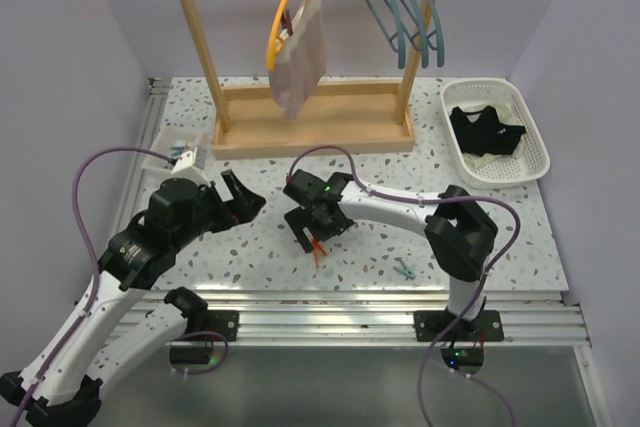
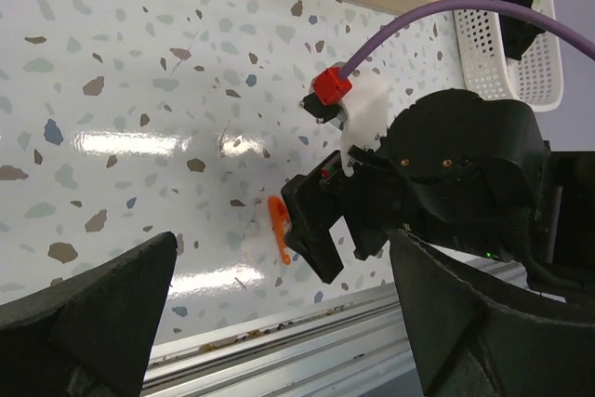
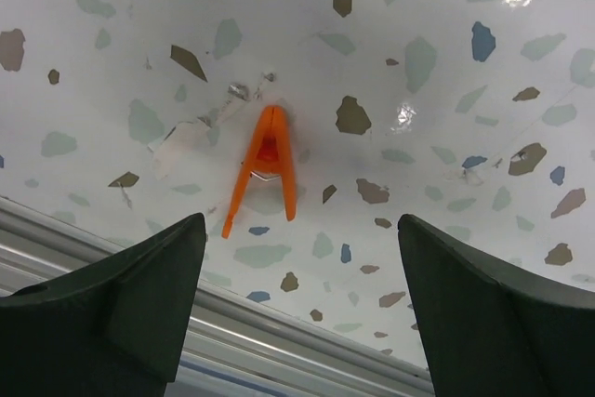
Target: Remove the underwear clipped to the hanger
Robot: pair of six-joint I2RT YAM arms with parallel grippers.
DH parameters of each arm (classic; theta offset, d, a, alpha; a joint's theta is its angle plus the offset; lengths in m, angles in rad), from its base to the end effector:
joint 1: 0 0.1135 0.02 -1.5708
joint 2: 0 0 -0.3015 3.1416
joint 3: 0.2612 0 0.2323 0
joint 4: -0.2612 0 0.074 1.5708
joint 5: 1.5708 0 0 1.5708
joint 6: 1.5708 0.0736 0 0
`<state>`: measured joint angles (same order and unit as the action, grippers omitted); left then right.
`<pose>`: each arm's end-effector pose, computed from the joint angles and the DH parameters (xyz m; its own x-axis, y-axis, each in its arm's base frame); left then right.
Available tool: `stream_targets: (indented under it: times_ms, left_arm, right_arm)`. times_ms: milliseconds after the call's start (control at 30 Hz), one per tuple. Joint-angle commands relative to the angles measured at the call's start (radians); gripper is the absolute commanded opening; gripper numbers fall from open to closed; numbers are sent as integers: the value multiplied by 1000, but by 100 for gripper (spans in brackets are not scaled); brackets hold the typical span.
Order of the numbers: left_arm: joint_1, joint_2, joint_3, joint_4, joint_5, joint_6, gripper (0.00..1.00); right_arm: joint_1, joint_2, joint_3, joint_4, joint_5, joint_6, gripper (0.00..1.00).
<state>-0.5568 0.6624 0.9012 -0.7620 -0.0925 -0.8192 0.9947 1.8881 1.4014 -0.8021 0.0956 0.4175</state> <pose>0.1001 -0.0543 0.3367 -0.6245 -0.4682 -0.6252 0.0030 0.7990 -0.6013 0.2137 0.3161 0.2066 -0.8109 -0.5074 -0.2916 -0.5377 0.8427 0.0290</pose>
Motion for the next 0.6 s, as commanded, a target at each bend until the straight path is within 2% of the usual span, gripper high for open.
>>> stream_targets:
  times_ms: [0,33,100,167,200,333,433,567]
  left_arm:
    - [5,35,-21,27,22,40,100]
    - [5,61,-30,45,75,51,100]
    - [3,164,-57,61,138,89,100]
    - [-9,229,-97,99,198,95,100]
    - [-38,273,-114,124,201,89,100]
    - [-130,405,-174,242,168,25,100]
    - [-201,518,-167,276,105,-38,100]
    - [-250,679,-122,302,53,-119,100]
  right_arm:
    - [5,-125,-25,26,39,10,88]
    - [4,-157,-45,9,64,41,92]
    - [2,-275,-67,-43,263,119,96]
    - [-22,-366,-103,-184,478,292,98]
    - [-40,-453,-122,-233,521,402,98]
    - [-200,-662,-257,-324,533,468,98]
    - [-232,-742,-272,-357,547,468,98]
    - [-232,-756,-271,-385,521,478,98]
